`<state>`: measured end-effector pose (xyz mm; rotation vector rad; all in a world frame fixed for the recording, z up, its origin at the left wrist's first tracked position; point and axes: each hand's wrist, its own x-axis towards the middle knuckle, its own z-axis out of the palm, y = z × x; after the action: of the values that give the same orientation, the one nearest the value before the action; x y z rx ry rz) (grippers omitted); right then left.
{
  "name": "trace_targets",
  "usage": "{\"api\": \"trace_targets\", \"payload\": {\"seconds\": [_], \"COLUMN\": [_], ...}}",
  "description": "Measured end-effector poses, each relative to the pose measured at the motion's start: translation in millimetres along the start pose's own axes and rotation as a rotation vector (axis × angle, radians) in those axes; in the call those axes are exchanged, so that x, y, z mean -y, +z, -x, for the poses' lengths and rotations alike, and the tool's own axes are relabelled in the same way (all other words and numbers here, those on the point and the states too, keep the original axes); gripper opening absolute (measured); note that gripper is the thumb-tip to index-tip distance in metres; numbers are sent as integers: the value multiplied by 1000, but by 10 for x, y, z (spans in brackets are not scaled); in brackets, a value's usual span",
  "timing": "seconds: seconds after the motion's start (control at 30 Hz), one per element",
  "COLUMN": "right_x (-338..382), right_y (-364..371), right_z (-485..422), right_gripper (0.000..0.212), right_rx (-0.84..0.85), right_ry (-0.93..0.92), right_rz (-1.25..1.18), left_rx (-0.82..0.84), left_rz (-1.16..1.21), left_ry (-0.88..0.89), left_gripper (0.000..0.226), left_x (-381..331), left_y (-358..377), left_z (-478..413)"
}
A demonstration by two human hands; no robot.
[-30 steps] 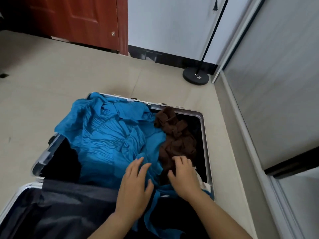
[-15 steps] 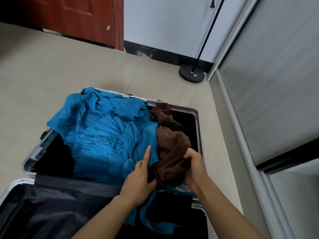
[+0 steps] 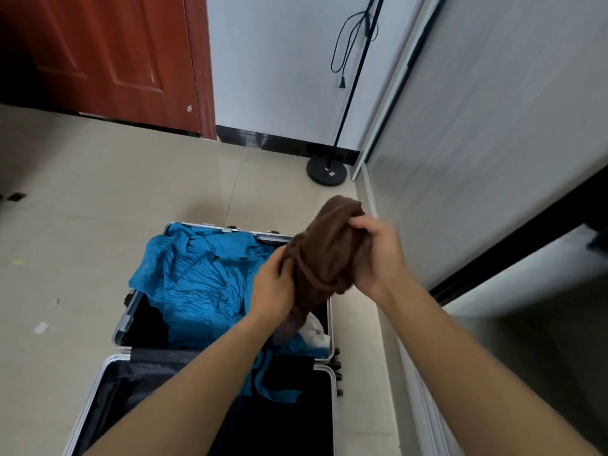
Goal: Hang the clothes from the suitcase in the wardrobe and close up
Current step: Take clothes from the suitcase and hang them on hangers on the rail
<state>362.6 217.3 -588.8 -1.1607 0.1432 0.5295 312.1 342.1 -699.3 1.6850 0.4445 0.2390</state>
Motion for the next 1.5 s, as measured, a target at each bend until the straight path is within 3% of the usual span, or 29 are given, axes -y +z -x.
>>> {"api": "trace_targets", "payload": {"seconds": [0.07,0.17,0.33,0.47,0.53,0.63,0.83,0.9,0.97,1.1,1.2,1.3,1.37,1.43,1.5], "right_x": [669,1612,2917,3083,2958,2945,3682,4019,4310,4609,4556,4303,4111,3915,3731], "right_y": [317,811,1651,1819,1818,1811,1876,1901,1913,1974,1881,1683,1631,1726,1857], "right_z": [345,892,1976,2723,3052,3384,3925,4129,4315,4613,4593,4447,4380,4325,4233], "right_gripper": [32,22,20,65,69,28,19,14,13,18,19,18,42,74,64], "right_rx": [25,78,10,-82,-29,-124,-412,-430,-421,-467,-519,-470,-329,-77,76], "right_ry": [-47,-87,-146,-80,5,-36,-335,-411,-483,-581,-531,-423,-309,-229,-274], "right_rz": [123,225,372,757,815,725,242,19,-43,108,360,741,1037,1135,1048], "left_rx": [-3,48,128,241,312,399,345,328,345,371,410,493,569,609,623], "left_rz": [112,207,317,575,605,592,458,325,229,273,271,290,222,205,176], "left_ry": [-54,-102,-203,-371,-415,-397,-306,-314,-356,-441,-379,-277,-248,-251,-255], "left_gripper": [24,24,30,39,42,33,27,30,35,43,45,73,70,54,38], "left_x": [-770,-1938,-3791,-4813,-5151,-5389,-5482,-5427,-5364,-5355,-5487,-5860,-6000,-5994,-6030], "left_y": [-193,-562,-1309,-1724,-1858,-1997,-2167,-2185,-2204,-2203,-2170,-2126,-2089,-2063,-2027], "left_z": [108,382,876,1364,1571,1774,1941,1962,2018,2153,2190,2378,2398,2326,2329]}}
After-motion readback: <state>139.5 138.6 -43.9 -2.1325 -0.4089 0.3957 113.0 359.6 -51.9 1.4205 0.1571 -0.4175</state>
